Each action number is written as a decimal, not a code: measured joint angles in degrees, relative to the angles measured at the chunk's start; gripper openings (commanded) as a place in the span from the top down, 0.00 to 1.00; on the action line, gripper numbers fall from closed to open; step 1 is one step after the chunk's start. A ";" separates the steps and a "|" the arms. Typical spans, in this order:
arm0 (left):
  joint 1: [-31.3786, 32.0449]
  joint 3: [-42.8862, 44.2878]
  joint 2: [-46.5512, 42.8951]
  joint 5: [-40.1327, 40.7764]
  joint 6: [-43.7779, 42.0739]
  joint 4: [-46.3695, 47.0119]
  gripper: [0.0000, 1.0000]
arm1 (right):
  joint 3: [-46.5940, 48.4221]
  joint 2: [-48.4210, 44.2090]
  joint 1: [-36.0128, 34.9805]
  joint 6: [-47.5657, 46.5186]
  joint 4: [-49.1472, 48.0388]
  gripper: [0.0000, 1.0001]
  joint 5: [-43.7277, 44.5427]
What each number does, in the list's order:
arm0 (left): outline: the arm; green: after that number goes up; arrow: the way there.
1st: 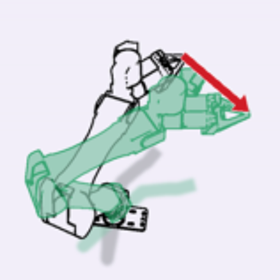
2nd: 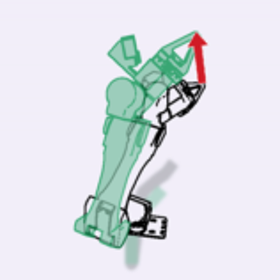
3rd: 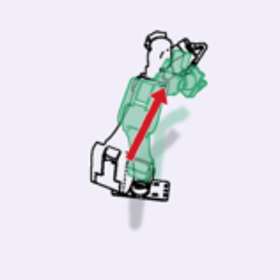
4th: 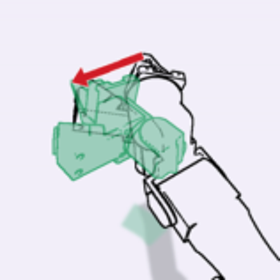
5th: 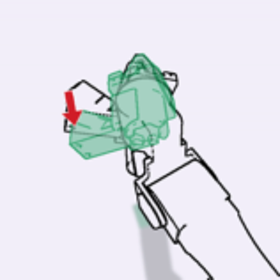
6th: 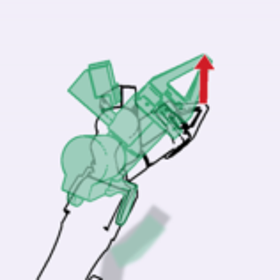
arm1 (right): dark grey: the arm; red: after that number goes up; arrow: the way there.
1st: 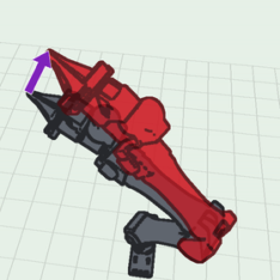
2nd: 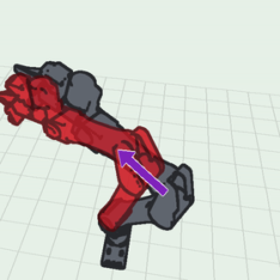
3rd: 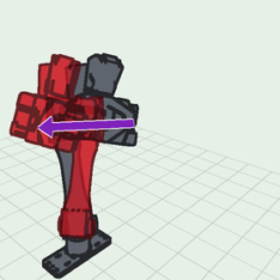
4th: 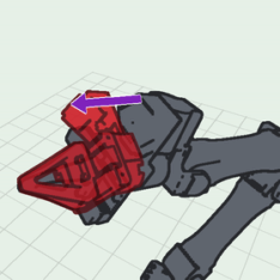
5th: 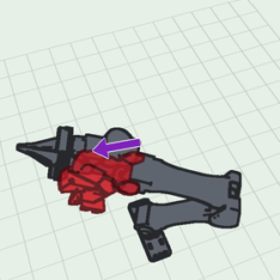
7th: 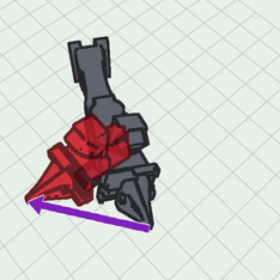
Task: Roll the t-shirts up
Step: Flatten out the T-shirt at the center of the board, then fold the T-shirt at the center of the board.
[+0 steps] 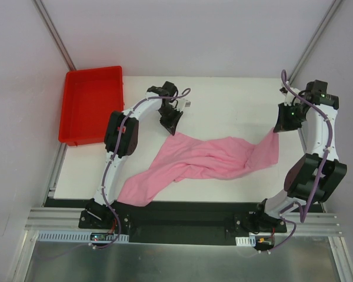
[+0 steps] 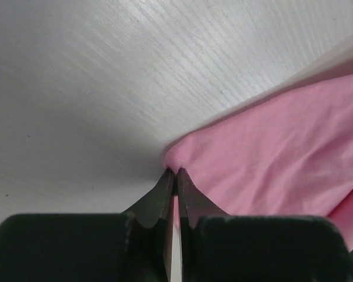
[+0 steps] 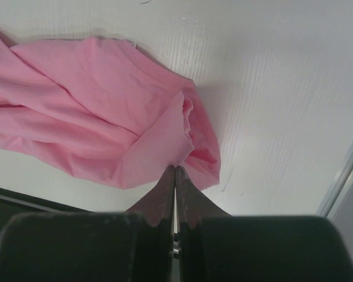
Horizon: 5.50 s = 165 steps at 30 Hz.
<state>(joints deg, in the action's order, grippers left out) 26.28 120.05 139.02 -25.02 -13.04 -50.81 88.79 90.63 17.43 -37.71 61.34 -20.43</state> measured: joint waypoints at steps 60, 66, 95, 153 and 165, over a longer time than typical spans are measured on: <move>-8.76 16.31 -62.45 25.42 -10.51 4.92 1.00 | 35.89 -29.00 4.52 -1.22 -20.81 0.99 12.98; -8.72 17.03 -52.26 25.62 -11.26 5.44 1.00 | 34.01 -17.29 4.50 -3.87 -21.94 0.99 14.27; -11.39 18.62 -68.67 22.56 -9.94 5.05 1.00 | 40.70 -35.30 4.50 -6.95 -20.26 0.99 17.73; -13.16 17.92 5.53 24.06 -17.11 29.68 1.00 | 47.43 51.32 -8.17 -8.33 -40.13 1.00 23.28; -13.81 0.28 -5.33 18.88 -23.93 34.05 1.00 | 33.79 46.23 -8.85 -11.78 -39.78 1.00 23.69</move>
<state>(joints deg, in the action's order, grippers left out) 12.47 120.33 133.69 -6.13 -36.97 -16.75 122.58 136.86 8.58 -49.50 21.56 3.27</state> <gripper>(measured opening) 0.008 0.009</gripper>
